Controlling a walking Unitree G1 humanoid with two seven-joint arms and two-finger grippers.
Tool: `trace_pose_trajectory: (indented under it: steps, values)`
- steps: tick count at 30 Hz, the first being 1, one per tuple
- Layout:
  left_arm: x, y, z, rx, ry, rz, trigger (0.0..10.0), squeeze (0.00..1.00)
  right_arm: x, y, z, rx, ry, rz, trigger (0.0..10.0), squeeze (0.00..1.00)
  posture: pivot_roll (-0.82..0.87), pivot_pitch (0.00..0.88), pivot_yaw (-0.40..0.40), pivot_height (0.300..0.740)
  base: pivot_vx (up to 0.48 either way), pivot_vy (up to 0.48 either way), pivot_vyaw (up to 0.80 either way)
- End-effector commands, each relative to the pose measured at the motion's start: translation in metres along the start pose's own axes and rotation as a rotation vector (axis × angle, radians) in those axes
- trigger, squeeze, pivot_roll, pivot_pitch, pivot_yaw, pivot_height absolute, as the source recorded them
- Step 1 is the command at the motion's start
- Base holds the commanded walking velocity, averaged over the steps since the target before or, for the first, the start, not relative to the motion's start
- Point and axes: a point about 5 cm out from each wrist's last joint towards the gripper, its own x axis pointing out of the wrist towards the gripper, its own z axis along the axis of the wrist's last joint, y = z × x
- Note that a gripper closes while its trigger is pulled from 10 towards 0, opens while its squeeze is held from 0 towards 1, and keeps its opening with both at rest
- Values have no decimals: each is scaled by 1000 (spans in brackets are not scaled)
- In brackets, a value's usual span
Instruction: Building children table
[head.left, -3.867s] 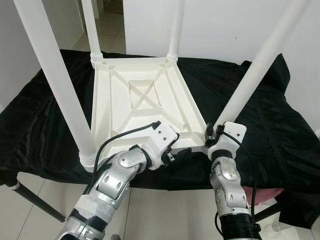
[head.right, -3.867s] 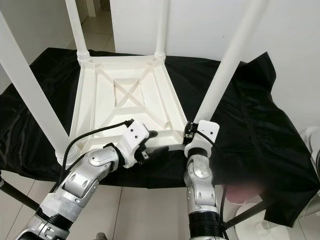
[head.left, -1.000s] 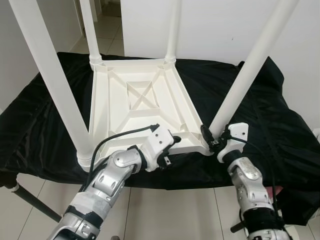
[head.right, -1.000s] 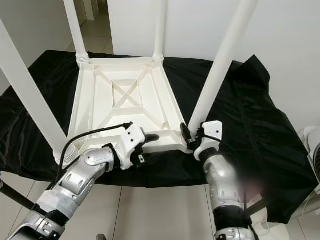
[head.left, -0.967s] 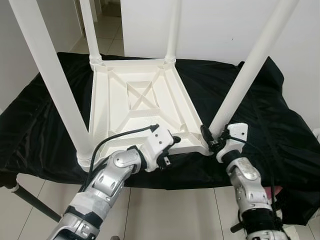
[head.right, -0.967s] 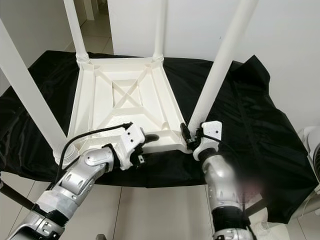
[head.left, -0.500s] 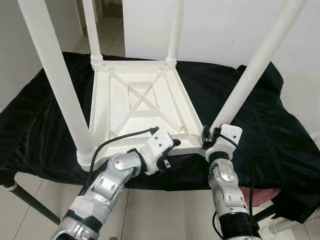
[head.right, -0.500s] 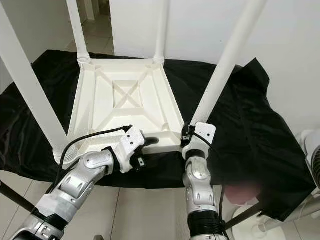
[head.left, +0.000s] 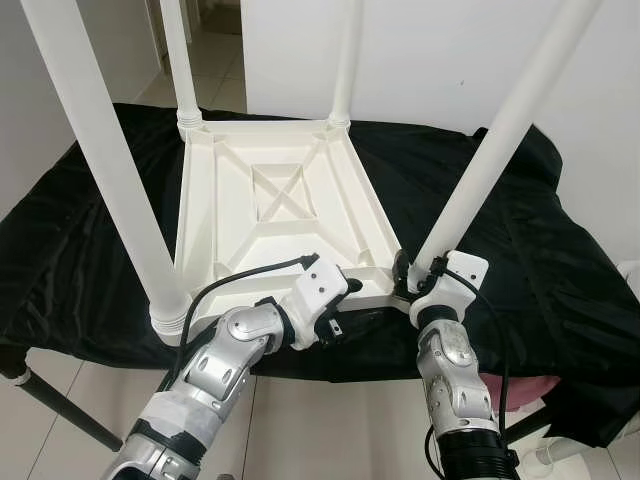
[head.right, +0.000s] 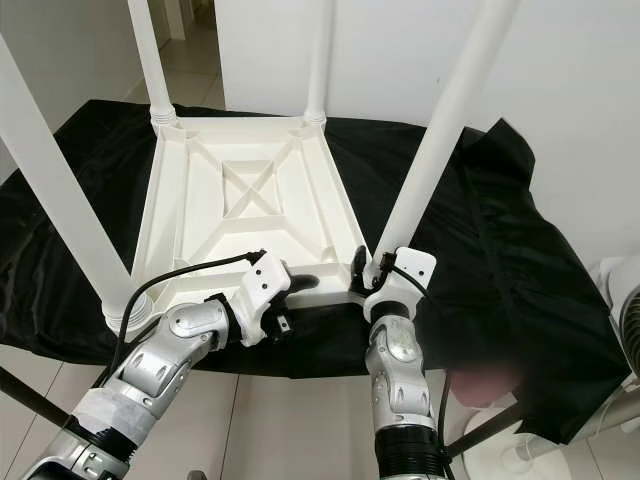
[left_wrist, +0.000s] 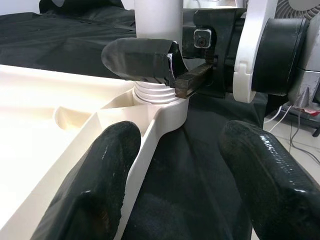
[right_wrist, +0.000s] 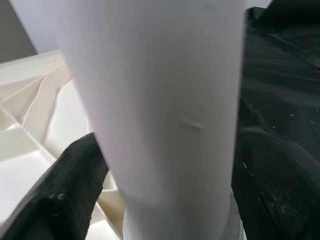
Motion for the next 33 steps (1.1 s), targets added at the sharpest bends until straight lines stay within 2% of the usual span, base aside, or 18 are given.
trace_pose_trajectory:
  steps: [1, 5, 6, 8, 9, 12, 15, 16, 17, 25, 26, 27, 28, 30, 31, 33]
  values:
    - [1, -4, -1, 0, 11, -2, 10000, 0, -2, -5, -3, -22, 10, 11, 10000, 1000, -7, 0, -63, 740, 0, 0, 0]
    - [2, -3, -1, -3, 11, 1, 10000, 0, 0, -14, -3, -57, 14, 47, 10000, 1000, -9, 0, -63, 740, 0, 0, 0]
    - [2, -3, -1, -4, 10, 0, 10000, 0, 0, -18, -1, -66, 11, 75, 10000, 294, -11, 0, -62, 740, 0, 0, 0]
    - [2, -3, -1, -4, 10, 0, 10000, 0, 0, -18, -1, -66, 11, 75, 10000, 294, -11, 0, -62, 740, 0, 0, 0]
    - [2, -4, -1, -4, 11, -4, 10000, 0, 3, -24, 4, -83, -4, 157, 10000, 0, -14, 0, -57, 740, 0, 0, 0]
    - [2, -4, -1, -3, 12, -6, 10000, 0, 4, -25, 6, -88, -9, 184, 10000, 0, -14, 0, -57, 740, 0, 0, 0]
    - [3, -3, 0, 0, 13, -10, 10000, 0, 10, -25, 11, -135, -26, 330, 10000, 0, -15, 0, -49, 740, 0, 0, 0]
    - [3, -3, 0, 0, 13, -10, 10000, 0, 10, -25, 11, -135, -26, 330, 10000, 0, -15, 0, -49, 740, 0, 0, 0]
    - [3, -3, 1, 2, 12, -11, 10000, 0, 11, -24, 12, -159, -25, 386, 10000, 0, -15, 0, -45, 740, 0, 0, 0]
    - [7, -5, 4, 14, 6, -24, 10000, 0, 22, -28, 14, -205, 6, 547, 10000, 0, -11, 0, -46, 740, 0, 0, 0]
    - [7, -6, 4, 16, 5, -27, 10000, 0, 24, -30, 13, -217, 23, 570, 7098, 0, -10, 0, -46, 740, 0, 0, 0]
    - [7, -6, 4, 16, 5, -27, 10000, 0, 24, -30, 13, -217, 23, 570, 7098, 0, -10, 0, -46, 740, 0, 0, 0]
    - [8, -6, 5, 17, 5, -30, 10000, 0, 24, -33, 9, -226, 51, 596, 3647, 0, -10, 0, -47, 740, 0, 0, 0]
    - [8, -6, 5, 17, 5, -30, 10000, 0, 24, -34, 7, -223, 62, 606, 3647, 0, -10, 0, -47, 740, 0, 0, 0]
    - [7, -6, 5, 17, 4, -27, 10000, 0, 24, -36, 4, -223, 75, 621, 0, 0, -5, 0, -51, 740, 0, 0, 0]
    - [7, -5, 5, 18, 5, -23, 10000, 0, 23, -38, 2, -224, 88, 630, 0, 0, -3, 0, -52, 740, 0, 0, 0]
